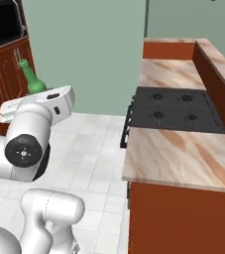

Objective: Get the candle and the beer from the cabinet and move them to the dining counter.

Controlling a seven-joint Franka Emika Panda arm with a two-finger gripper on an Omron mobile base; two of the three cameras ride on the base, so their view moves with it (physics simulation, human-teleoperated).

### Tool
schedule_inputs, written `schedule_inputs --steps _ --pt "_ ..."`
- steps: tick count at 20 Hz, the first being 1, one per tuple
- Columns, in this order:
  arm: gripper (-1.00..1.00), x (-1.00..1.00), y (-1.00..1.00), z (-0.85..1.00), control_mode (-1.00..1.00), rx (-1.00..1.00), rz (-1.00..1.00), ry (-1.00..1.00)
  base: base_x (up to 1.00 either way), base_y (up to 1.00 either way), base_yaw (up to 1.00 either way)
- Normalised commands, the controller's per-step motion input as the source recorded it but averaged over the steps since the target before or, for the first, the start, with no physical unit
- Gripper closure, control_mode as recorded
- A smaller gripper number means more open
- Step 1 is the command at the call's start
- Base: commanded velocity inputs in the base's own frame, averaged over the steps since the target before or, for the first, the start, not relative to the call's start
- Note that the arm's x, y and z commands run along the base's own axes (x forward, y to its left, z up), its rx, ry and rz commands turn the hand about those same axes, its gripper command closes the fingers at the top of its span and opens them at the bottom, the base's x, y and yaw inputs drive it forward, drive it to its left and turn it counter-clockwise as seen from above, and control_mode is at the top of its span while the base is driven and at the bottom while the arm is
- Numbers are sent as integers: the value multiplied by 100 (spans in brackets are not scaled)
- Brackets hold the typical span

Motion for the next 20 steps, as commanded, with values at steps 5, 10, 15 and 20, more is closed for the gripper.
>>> schedule_inputs --steps 5,10,15,20 --pt "100 0 0 0 100 0 0 0 -6 -83 -8" --pt "100 0 0 0 100 0 0 0 -1 -81 -8" --pt "100 0 0 0 100 0 0 0 0 -78 -7" --pt "100 0 0 0 100 0 0 0 0 -84 -4"
